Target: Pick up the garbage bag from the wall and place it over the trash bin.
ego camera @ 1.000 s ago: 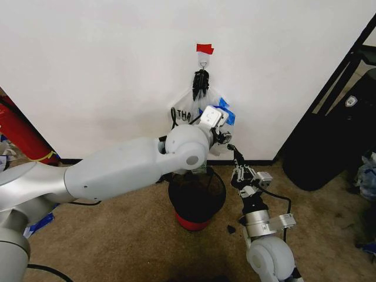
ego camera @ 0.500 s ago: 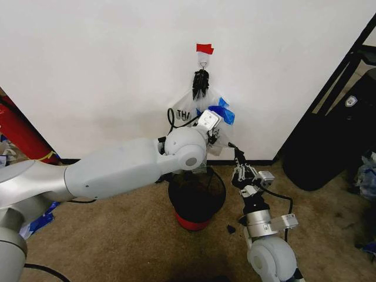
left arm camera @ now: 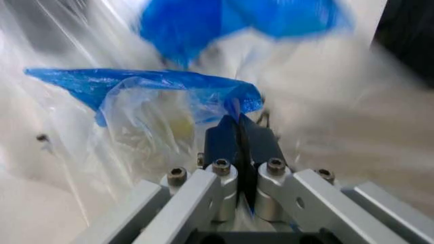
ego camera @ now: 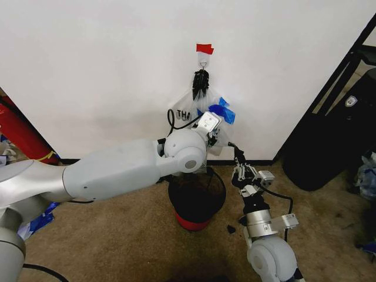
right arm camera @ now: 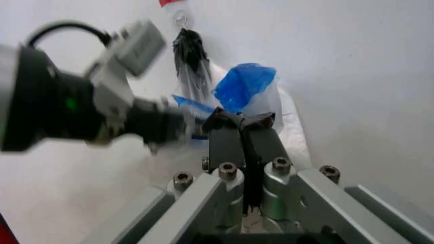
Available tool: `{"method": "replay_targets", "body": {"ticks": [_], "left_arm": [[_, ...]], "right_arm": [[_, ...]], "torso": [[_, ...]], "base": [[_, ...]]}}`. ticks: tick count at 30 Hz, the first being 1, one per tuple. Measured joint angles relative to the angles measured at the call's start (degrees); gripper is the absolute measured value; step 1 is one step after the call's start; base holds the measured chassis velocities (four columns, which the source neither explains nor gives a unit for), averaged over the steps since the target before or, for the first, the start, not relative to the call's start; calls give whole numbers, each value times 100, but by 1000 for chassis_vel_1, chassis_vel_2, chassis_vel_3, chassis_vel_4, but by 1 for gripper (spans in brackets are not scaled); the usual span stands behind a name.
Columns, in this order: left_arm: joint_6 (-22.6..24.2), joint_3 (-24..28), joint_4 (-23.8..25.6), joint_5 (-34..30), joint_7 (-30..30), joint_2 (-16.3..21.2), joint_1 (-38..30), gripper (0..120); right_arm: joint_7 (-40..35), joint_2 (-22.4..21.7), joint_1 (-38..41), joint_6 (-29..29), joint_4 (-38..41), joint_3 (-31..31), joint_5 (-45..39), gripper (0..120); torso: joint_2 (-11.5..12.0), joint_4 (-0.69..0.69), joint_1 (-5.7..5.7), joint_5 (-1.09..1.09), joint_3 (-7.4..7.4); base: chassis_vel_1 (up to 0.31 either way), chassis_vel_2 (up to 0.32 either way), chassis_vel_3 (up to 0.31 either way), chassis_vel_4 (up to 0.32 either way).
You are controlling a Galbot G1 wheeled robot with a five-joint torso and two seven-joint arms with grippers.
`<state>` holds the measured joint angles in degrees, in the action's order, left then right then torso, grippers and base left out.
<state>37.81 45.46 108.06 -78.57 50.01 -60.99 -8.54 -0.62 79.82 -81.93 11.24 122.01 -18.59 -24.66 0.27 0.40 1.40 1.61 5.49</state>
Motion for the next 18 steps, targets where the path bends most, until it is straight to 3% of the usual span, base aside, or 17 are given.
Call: {"method": "replay_targets", "body": {"ticks": [7,13,18], "left_arm": [[-768,-615,471,173,-55,237,426,0],[-1287,-1349,1162,584,-271,763,1357,0],[-1551,-1953,1514,1058,-497,899,2309,0]], "right_arm": [[-34,3,-33,0,-45,-7,88,0],[-99,-76,-103,-56,-31,-11,271,0],[-189,-602,-256,-98,149,4,366,16]], "torso": [[0,0,0,0,0],[0,-2,0,1,0],[0,-2,0,1,0]], "base": [[0,0,0,0],[0,0,0,0],[0,0,0,0]]}}
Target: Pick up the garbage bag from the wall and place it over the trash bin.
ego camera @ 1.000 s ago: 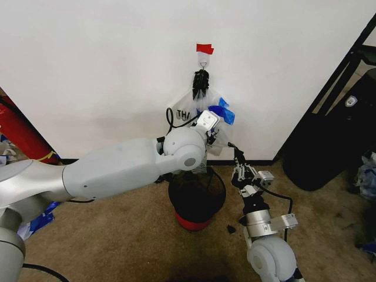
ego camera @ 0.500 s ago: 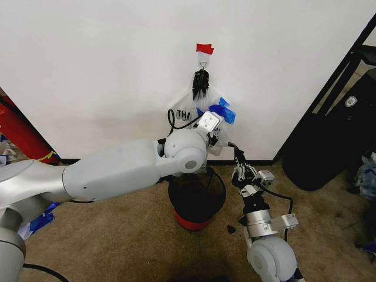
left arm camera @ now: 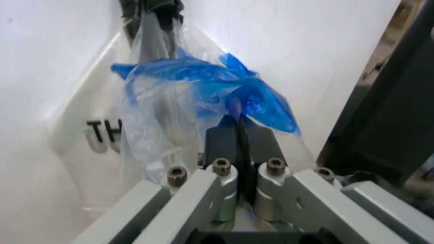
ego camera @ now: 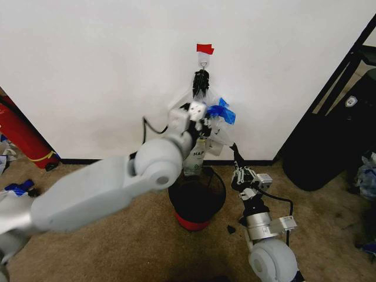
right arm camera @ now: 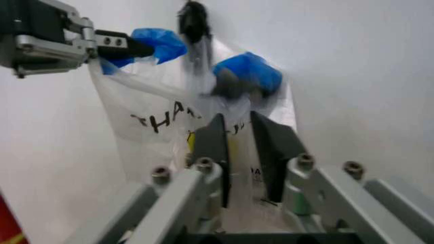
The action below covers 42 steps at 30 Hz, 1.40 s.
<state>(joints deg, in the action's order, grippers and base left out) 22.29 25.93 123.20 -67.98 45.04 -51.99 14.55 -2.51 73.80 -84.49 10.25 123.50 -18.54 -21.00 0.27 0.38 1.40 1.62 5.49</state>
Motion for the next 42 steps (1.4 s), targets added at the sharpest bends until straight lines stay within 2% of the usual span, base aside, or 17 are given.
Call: {"method": "replay_targets", "body": {"ticks": [3,4,7,9,11,13,16,18,20,21,23,26,30,36,39,40,42], "left_arm": [[-92,-275,74,270,-99,-117,503,0],[-92,-275,74,270,-99,-117,503,0],[-118,-436,110,445,-170,-164,808,0],[-121,-461,115,497,-191,-174,881,0],[-122,-470,114,568,-211,-207,969,0],[-122,-470,105,592,-217,-238,993,0],[-120,-466,44,621,-217,-342,1019,0],[-118,-453,28,625,-217,-365,1020,0],[-112,-427,2,630,-217,-401,1022,0],[-112,-427,2,630,-217,-401,1022,0],[-109,-419,-14,640,-216,-412,1035,0],[-108,-463,0,668,-216,-388,1125,0],[-107,-517,21,682,-225,-360,1187,0],[-106,-517,16,686,-228,-360,1240,0],[-106,-558,70,687,-228,-336,1276,0],[-106,-558,70,687,-228,-336,1276,0],[-106,-598,91,687,-230,-312,1301,0]], "right_arm": [[-27,-664,-163,-40,353,-162,-86,30],[-27,-664,-163,-40,353,-162,-86,30],[-81,-1165,-163,-167,724,-390,-308,45],[-108,-1292,-115,-238,808,-466,-420,48],[-196,-1542,61,-399,881,-602,-651,58],[-261,-1695,221,-485,840,-663,-729,61],[-434,-2188,930,-677,237,-612,-753,78],[-464,-2306,1186,-706,22,-511,-719,82],[-484,-2468,1820,-738,-429,-181,-580,93],[-484,-2468,1820,-738,-429,-181,-580,93],[-484,-2505,2397,-743,-806,224,-406,98],[-463,-2454,3092,-745,-1271,830,-120,100],[-371,-2275,3677,-862,-1665,1303,154,100],[-368,-1878,4222,-1207,-2177,1675,760,99],[-415,-1795,4339,-1404,-2360,1776,1143,85],[-415,-1795,4339,-1404,-2360,1776,1143,85],[-434,-1801,4351,-1440,-2388,1807,1208,77]], "torso": [[0,5,0,0,0],[0,5,0,0,0],[0,2,0,-2,0],[0,1,0,-1,0],[0,0,0,-1,0],[0,2,0,-2,0],[0,2,0,-3,1],[0,2,0,-3,1],[0,1,0,-3,1],[0,1,0,-3,1],[0,1,1,-3,1],[0,1,1,-2,1],[0,1,1,-1,1],[0,0,1,-2,1],[0,2,1,-1,1],[0,2,1,-1,1],[0,4,1,-1,1]], "base": [[0,0,0,0],[0,0,0,0],[0,0,0,0],[0,0,0,0],[0,0,0,0],[0,0,0,0],[0,0,0,0],[0,0,0,0],[0,0,0,0],[0,0,0,0],[0,0,0,0],[0,0,0,0],[0,0,0,0],[0,0,0,0],[0,0,0,0],[0,0,0,0],[0,0,0,0]]}}
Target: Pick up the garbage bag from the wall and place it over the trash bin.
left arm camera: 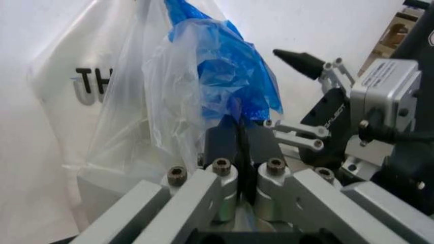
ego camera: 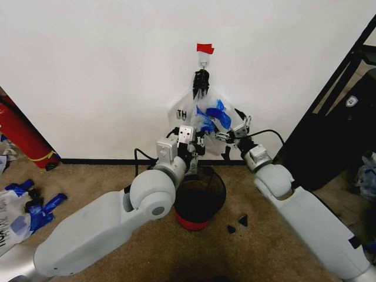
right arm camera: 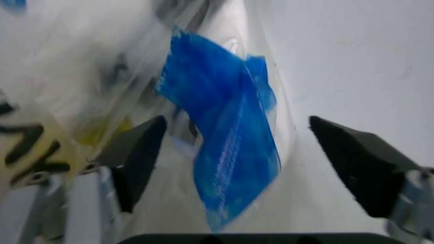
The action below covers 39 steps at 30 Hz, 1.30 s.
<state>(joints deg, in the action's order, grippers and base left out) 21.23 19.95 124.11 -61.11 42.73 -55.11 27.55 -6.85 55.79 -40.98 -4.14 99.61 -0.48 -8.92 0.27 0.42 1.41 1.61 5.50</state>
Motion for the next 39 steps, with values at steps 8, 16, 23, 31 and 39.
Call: {"method": "replay_targets", "body": {"ticks": [8,16,23,31,39], "left_arm": [[-2,-63,59,0,-16,51,70,0],[-2,-81,128,-1,-29,128,147,0],[-2,-203,204,-4,-30,186,247,0],[-33,-532,503,-9,-67,416,516,0],[-78,-1229,1108,2,-185,766,1341,0]], "right_arm": [[-20,-9,20,-3,11,10,78,53],[-77,28,85,10,17,34,181,17],[-247,41,-45,-212,308,-59,-288,0],[-591,35,-785,-541,1308,-567,-1594,0],[-600,-4,-1813,-498,2178,-1017,-1768,0]], "torso": [[0,-3,0,0,0],[0,-3,0,0,0],[0,-2,-1,0,0],[0,-3,-1,0,-1],[0,1,-1,1,-1]], "base": [[0,0,0,0],[0,0,0,0],[0,0,0,0],[0,0,0,0],[0,0,0,0]]}}
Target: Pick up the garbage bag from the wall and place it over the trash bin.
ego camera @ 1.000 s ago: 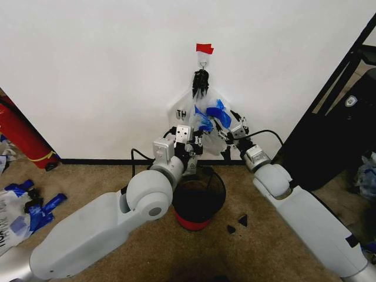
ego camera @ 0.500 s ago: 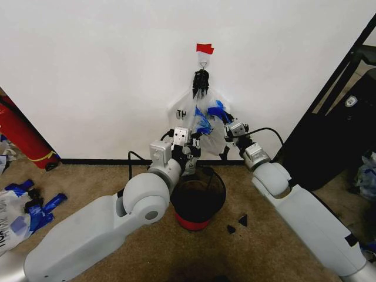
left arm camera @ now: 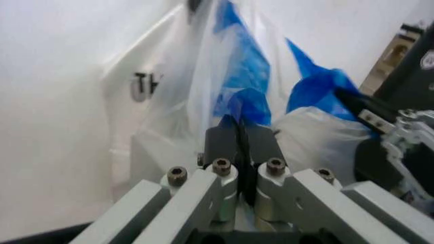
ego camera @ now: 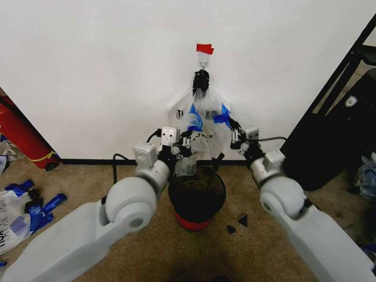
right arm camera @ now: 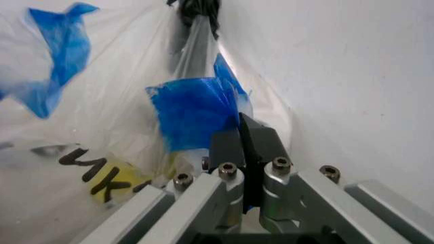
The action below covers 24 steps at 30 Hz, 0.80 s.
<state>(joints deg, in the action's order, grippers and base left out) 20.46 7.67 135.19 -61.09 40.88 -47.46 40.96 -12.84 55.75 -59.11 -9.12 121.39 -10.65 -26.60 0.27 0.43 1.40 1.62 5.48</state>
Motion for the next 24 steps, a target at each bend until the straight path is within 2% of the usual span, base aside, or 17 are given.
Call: {"method": "replay_targets", "body": {"ticks": [2,3,5,8,10,13,15,24], "left_arm": [[-12,-527,326,147,-69,207,680,0],[-16,-673,444,198,-75,280,900,0],[-18,-745,513,221,-76,322,1022,0],[-23,-888,676,242,-82,381,1216,0],[-23,-931,738,242,-84,391,1276,0],[-23,-991,811,242,-87,412,1388,0],[-14,-1065,832,243,-87,445,1546,0],[-16,-1152,832,304,-137,510,1907,0]], "right_arm": [[4,119,-84,13,125,32,0,0],[8,181,-127,19,162,50,1,0],[9,236,-246,34,240,17,1,0],[9,439,-870,116,567,-264,-26,0],[17,506,-1053,139,680,-347,-24,0],[36,594,-1338,165,860,-462,5,0],[84,654,-1622,201,1040,-594,69,0],[253,813,-2522,416,1610,-1055,325,0]], "torso": [[0,-4,0,0,0],[0,-11,0,-1,0],[0,-13,0,0,0],[0,1,0,0,0],[0,2,0,-1,-1],[0,1,0,-1,0],[0,-5,0,1,0],[0,-1,0,0,0]], "base": [[0,0,0,0],[0,0,0,0],[0,0,0,0],[0,0,0,0],[0,0,0,0],[0,0,0,0],[0,0,0,0],[0,0,0,0]]}}
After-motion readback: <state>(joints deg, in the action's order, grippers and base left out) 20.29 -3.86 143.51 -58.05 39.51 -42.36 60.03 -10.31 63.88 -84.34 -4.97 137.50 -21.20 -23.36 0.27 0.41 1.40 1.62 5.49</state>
